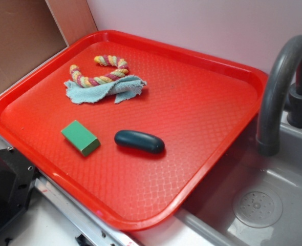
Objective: Grab the plastic pickle.
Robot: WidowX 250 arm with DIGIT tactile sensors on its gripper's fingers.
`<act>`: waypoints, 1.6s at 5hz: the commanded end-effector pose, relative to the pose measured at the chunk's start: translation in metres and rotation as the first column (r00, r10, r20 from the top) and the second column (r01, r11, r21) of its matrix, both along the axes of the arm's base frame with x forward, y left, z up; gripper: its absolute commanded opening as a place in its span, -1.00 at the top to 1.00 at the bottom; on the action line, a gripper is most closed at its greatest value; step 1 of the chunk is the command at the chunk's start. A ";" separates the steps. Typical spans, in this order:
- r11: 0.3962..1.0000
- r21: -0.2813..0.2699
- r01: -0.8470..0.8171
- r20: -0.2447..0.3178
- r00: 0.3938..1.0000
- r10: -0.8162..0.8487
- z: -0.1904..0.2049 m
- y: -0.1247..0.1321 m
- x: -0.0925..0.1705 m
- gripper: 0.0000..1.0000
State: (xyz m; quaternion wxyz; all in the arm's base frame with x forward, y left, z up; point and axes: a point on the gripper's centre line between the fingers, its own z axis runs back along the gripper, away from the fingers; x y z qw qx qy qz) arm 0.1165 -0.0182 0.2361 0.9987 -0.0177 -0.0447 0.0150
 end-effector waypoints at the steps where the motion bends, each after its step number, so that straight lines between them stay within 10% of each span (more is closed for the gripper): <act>1: 1.000 0.000 0.000 0.000 1.000 0.000 0.000 0.000 0.000 -1.00; 2: 0.976 -0.055 0.209 0.078 0.976 -0.204 -0.020 -0.001 0.013 -1.00; 4: 0.783 0.048 0.621 0.135 0.772 -0.621 -0.069 -0.041 0.057 -1.00; 8: 0.583 0.099 0.806 -0.032 0.589 -0.808 -0.144 -0.106 0.076 -1.00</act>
